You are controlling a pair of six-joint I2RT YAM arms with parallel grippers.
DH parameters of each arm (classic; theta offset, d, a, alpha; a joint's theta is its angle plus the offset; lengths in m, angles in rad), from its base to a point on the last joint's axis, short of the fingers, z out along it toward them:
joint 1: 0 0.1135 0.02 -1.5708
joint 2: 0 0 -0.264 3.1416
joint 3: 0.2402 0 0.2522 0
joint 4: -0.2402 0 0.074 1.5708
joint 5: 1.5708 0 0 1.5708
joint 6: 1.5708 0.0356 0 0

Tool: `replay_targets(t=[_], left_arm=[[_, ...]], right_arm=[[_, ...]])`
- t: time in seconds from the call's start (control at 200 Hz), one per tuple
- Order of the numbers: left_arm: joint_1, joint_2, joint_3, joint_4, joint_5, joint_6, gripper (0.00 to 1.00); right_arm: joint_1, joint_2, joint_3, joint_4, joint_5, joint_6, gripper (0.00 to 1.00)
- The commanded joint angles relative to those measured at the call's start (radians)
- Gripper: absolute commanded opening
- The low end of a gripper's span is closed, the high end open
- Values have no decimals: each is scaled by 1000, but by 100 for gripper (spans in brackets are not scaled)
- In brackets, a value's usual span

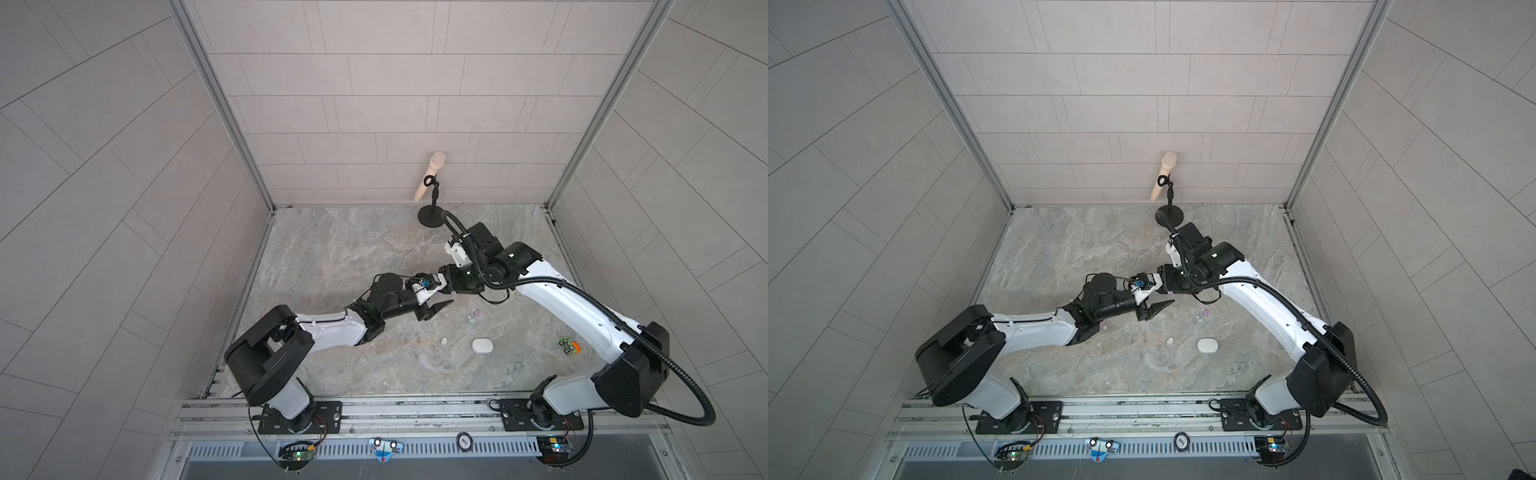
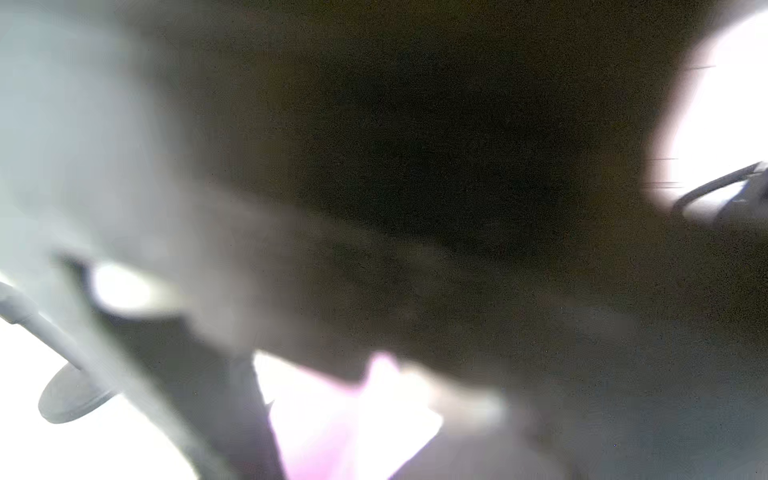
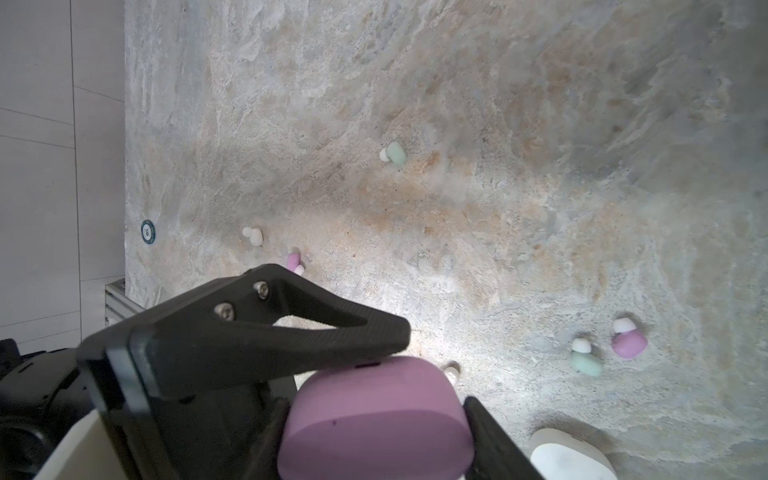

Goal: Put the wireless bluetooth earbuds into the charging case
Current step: 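Hold the pink case with both grippers and adjust the left gripper's grip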

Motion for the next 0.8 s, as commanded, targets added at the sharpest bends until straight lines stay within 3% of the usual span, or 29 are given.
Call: replay_targets(t=[0.0, 0.21, 0.796], left_arm=[[-1, -13, -51, -55, 5, -34, 70], [0, -42, -122, 19, -58, -51, 68], [4, -87, -157, 146, -61, -95, 68]], right_arm=[[32, -40, 41, 15, -46, 36, 40], [48, -51, 35, 5, -43, 62, 40], [81, -48, -10, 25, -19, 73, 39]])
